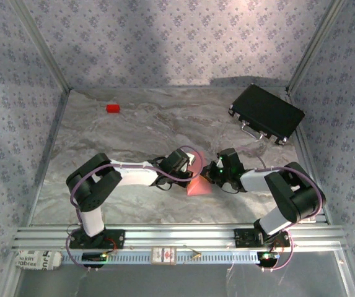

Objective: Fold a paper plane with a square sheet of paper (pick it up from the middle)
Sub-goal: Fold the triangle a second time at the center of the table.

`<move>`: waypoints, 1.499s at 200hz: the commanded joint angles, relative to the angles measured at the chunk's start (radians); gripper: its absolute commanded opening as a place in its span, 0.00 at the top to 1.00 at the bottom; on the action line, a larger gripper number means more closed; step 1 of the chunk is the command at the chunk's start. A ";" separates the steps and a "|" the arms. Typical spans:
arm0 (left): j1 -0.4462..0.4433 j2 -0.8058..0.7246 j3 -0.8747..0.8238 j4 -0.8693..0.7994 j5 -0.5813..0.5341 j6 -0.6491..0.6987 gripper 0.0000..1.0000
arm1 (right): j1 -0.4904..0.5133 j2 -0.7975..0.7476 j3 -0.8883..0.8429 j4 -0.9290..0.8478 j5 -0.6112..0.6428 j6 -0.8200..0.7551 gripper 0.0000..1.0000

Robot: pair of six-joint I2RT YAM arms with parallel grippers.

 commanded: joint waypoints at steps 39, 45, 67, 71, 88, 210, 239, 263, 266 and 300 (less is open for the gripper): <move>0.007 0.040 -0.002 -0.081 0.010 0.000 0.99 | -0.029 -0.048 0.057 -0.067 -0.030 -0.029 1.00; 0.007 0.040 -0.002 -0.079 0.010 -0.002 0.99 | -0.034 -0.042 0.059 -0.070 -0.026 -0.033 1.00; 0.007 0.040 0.000 -0.079 0.011 0.000 0.99 | -0.055 0.004 0.033 -0.021 -0.029 -0.022 1.00; 0.007 0.041 0.000 -0.079 0.012 0.000 0.99 | -0.059 0.013 0.024 -0.004 -0.034 -0.016 1.00; 0.007 0.042 0.002 -0.082 0.015 0.001 0.99 | -0.065 0.042 -0.008 0.042 -0.036 0.000 1.00; 0.009 0.044 0.003 -0.083 0.014 0.000 0.99 | -0.065 -0.126 -0.026 0.044 -0.027 0.061 1.00; 0.009 0.047 0.005 -0.082 0.017 0.000 0.99 | 0.001 -0.157 -0.021 -0.036 0.005 0.042 1.00; 0.008 0.046 0.007 -0.083 0.018 0.002 0.99 | 0.040 -0.142 -0.044 0.002 0.013 0.069 1.00; 0.008 0.046 0.007 -0.083 0.019 0.001 0.99 | 0.044 -0.138 -0.045 0.004 0.012 0.069 1.00; 0.009 0.050 0.009 -0.086 0.018 0.001 0.99 | 0.081 -0.091 -0.036 0.022 -0.003 0.070 1.00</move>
